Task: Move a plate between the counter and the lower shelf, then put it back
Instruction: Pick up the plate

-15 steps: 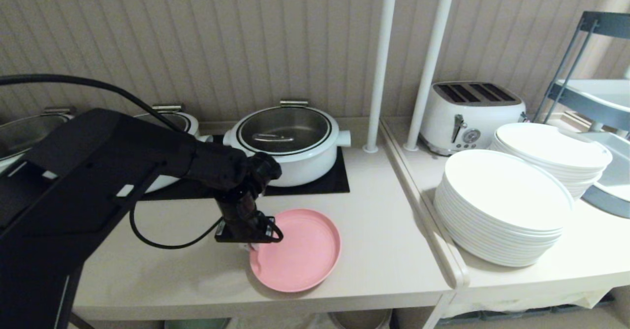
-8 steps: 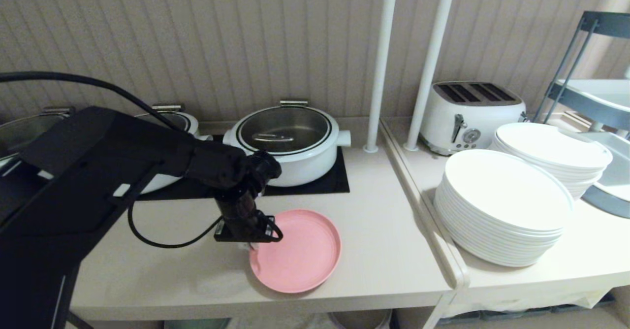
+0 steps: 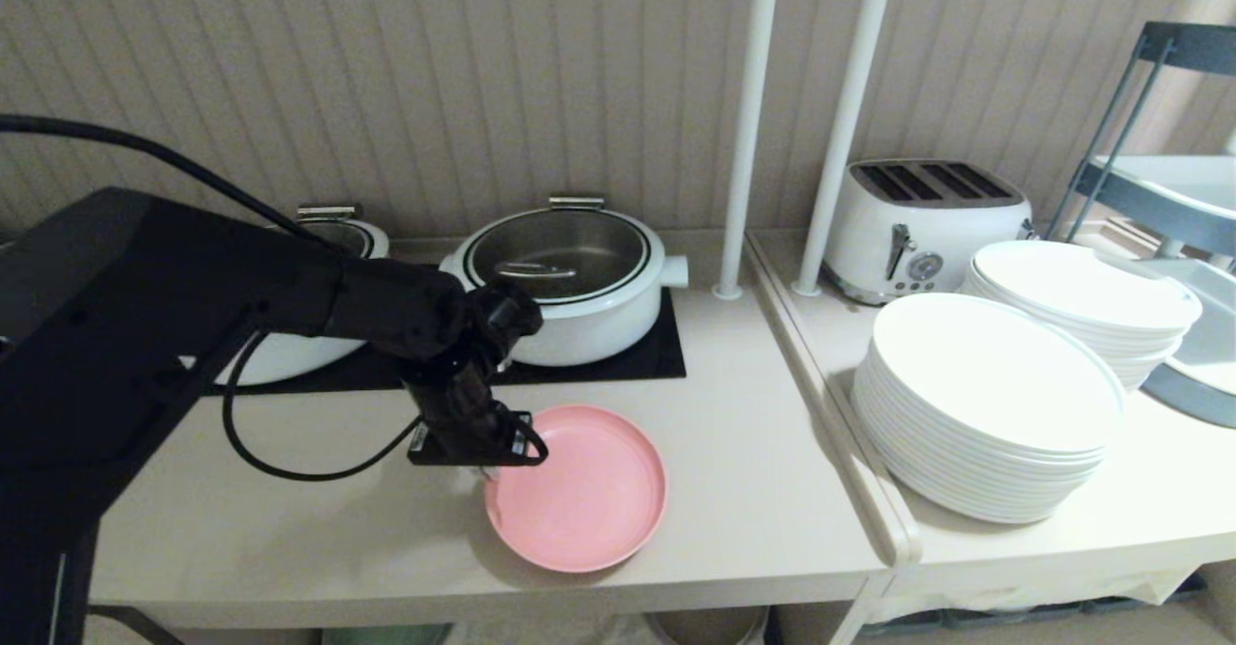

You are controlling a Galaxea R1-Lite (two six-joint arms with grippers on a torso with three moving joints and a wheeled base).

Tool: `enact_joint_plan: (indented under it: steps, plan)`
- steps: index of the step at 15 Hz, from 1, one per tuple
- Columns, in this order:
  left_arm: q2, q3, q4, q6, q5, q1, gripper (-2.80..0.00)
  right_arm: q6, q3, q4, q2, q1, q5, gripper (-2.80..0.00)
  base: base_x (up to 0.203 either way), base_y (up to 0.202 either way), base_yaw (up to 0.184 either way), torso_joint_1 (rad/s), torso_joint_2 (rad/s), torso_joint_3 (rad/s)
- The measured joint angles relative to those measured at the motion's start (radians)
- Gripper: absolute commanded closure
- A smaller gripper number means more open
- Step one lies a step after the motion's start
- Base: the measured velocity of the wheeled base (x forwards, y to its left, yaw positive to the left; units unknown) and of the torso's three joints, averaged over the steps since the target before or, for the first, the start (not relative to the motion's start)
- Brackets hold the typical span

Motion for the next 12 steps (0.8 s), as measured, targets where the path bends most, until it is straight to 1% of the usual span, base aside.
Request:
enact_joint_plan:
  steps: [5, 7, 9, 12]
  plan:
    - [-0.079, 0.094, -0.003, -0.005, -0.008, 0.005, 0.00, 0.000, 0.000, 0.000, 0.000, 0.000, 0.000, 0.00, 0.000, 0.000, 0.000, 0.000, 0.00, 0.000]
    - [-0.104, 0.108, -0.003, -0.030, -0.045, 0.018, 0.00, 0.000, 0.000, 0.000, 0.000, 0.000, 0.000, 0.00, 0.000, 0.000, 0.000, 0.000, 0.00, 0.000]
    - [-0.125, 0.123, -0.002, -0.052, -0.054, 0.026, 0.00, 0.000, 0.000, 0.000, 0.000, 0.000, 0.000, 0.00, 0.000, 0.000, 0.000, 0.000, 0.00, 0.000]
    - [-0.157, 0.164, -0.003, -0.062, -0.080, 0.044, 0.00, 0.000, 0.000, 0.000, 0.000, 0.000, 0.000, 0.00, 0.000, 0.000, 0.000, 0.000, 0.00, 0.000]
